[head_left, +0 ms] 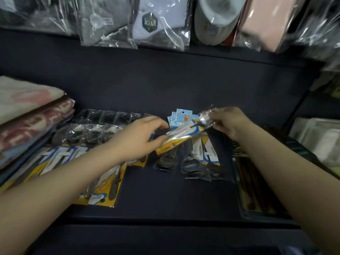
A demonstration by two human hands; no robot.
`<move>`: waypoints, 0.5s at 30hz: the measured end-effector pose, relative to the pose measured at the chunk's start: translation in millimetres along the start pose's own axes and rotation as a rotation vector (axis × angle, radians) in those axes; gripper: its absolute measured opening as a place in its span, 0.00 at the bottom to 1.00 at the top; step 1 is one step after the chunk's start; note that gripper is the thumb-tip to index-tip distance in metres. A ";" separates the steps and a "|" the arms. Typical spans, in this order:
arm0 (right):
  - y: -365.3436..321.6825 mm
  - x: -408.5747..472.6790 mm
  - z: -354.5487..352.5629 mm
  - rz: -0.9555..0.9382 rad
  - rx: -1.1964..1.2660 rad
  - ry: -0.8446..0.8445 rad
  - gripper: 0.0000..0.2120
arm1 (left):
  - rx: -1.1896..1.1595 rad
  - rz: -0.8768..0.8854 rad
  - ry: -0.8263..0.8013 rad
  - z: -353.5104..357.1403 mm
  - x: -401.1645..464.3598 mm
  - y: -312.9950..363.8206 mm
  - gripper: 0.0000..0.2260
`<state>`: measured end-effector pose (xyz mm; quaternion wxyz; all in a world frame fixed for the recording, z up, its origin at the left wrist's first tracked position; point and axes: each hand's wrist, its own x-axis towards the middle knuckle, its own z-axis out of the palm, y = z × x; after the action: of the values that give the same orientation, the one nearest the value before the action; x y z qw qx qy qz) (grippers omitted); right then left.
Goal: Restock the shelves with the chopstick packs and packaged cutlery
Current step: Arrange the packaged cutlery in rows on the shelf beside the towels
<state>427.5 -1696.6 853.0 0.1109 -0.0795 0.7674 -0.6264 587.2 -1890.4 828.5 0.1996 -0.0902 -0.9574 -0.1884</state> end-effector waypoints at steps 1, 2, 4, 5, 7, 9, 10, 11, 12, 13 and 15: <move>-4.9 -2.7 0.0 -0.017 0.101 -0.015 0.06 | -0.048 -0.014 0.018 -0.4 -4.4 1.8 0.19; -10.4 -5.9 1.9 -0.047 0.158 -0.026 0.07 | -0.103 -0.031 0.021 -1.3 -10.2 3.9 0.21; -19.4 -10.2 10.4 -0.123 0.184 -0.074 0.08 | -0.210 -0.039 0.007 -3.6 -21.9 9.5 0.23; -22.9 -12.0 18.0 -0.162 0.181 -0.114 0.08 | -0.246 -0.034 0.012 -4.9 -29.1 11.8 0.23; -29.4 -18.1 35.7 -0.235 0.164 -0.203 0.06 | -0.220 0.001 0.050 -8.2 -42.4 13.7 0.21; -31.4 -26.2 58.3 -0.280 0.102 -0.300 0.07 | -0.125 0.045 0.066 -12.8 -58.1 8.8 0.18; -30.8 -30.6 69.9 -0.282 0.056 -0.351 0.08 | -0.077 0.050 0.048 -14.0 -66.8 4.3 0.17; -28.9 -33.8 81.0 -0.269 0.003 -0.401 0.09 | -0.026 0.051 0.023 -15.0 -75.6 -0.5 0.17; -26.4 -36.1 91.1 -0.246 -0.050 -0.446 0.10 | 0.021 0.050 -0.011 -15.3 -85.1 -5.1 0.17; -23.5 -36.5 100.0 -0.224 -0.102 -0.486 0.10 | 0.055 0.052 -0.048 -15.4 -94.4 -9.2 0.18; -18.1 -33.7 113.8 -0.186 -0.201 -0.543 0.11 | 0.074 0.057 -0.116 -16.2 -110.6 -14.7 0.20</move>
<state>490.4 -1798.9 851.4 0.2459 -0.3244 0.7572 -0.5108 689.1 -1921.0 791.4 0.1526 -0.1209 -0.9706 -0.1415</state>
